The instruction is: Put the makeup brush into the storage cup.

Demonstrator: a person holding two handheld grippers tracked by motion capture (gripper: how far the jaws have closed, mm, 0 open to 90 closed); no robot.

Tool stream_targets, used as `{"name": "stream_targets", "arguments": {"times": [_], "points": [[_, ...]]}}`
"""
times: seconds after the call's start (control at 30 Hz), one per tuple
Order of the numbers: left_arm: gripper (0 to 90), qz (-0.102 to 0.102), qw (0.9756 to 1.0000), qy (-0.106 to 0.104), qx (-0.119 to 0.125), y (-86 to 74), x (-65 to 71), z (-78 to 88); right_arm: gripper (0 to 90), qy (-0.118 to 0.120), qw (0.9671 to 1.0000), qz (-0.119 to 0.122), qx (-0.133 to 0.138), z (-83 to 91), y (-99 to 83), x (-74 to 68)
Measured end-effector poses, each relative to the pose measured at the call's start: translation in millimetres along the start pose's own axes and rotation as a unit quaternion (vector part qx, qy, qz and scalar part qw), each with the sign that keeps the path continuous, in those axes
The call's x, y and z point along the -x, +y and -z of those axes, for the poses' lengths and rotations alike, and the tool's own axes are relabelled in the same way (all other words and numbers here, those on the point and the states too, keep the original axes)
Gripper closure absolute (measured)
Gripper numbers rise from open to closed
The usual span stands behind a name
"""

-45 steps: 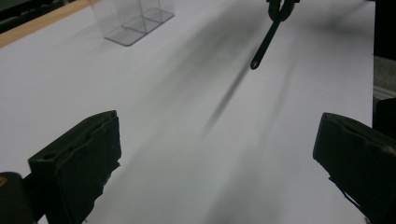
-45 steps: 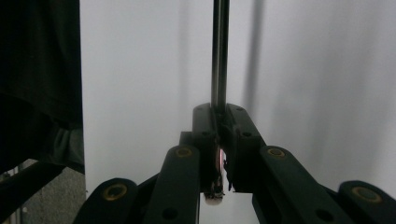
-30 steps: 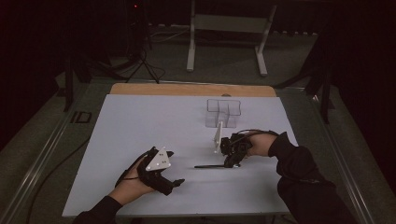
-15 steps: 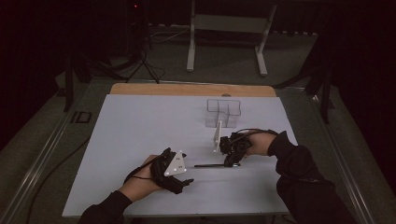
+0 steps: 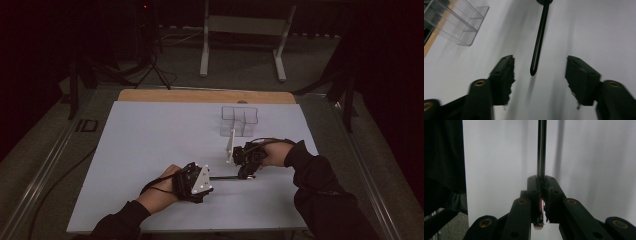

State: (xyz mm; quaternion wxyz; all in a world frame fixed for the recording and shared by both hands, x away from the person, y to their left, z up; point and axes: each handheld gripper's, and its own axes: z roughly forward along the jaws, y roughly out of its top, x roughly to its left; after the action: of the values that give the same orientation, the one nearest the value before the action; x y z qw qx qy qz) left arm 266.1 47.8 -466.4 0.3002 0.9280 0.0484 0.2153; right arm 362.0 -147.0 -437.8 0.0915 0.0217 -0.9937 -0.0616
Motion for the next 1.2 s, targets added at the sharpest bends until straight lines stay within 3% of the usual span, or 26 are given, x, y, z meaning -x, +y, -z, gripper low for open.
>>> {"name": "stream_targets", "arguments": {"times": [0.13,0.27,0.57,0.73,0.9,1.03,1.2], "points": [[52.9,-0.029,0.9992,0.013,-0.022,4.6,1.8,-7.8,83.6,0.002,1.0,0.001,-0.001,0.7,0.9,-0.1],[60.4,-0.04,0.9982,0.014,-0.041,6.9,0.6,-14.4,83.6,0.004,1.0,-0.003,-0.002,1.6,1.4,-0.2],[81.3,-0.057,0.9966,0.011,-0.058,9.4,0.6,-21.9,83.5,0.008,1.0,-0.004,-0.004,-0.4,4.1,0.0],[84.2,-0.085,0.9938,0.012,-0.07,10.6,3.6,-23.0,83.5,0.007,1.0,-0.003,-0.001,-0.7,3.8,1.1],[85.0,-0.1,0.9915,0.017,-0.081,12.6,7.2,-24.9,82.6,0.011,0.9999,-0.011,-0.008,-2.7,4.5,1.0],[85.1,-0.1,0.9914,0.021,-0.082,9.9,5.0,-24.9,65.3,0.008,0.9999,-0.011,-0.001,-3.3,4.0,-1.3],[85.2,-0.076,0.9931,0.007,-0.09,5.2,-0.4,-24.5,51.6,-0.018,0.9993,-0.018,0.027,4.8,0.4,-2.7]]}}
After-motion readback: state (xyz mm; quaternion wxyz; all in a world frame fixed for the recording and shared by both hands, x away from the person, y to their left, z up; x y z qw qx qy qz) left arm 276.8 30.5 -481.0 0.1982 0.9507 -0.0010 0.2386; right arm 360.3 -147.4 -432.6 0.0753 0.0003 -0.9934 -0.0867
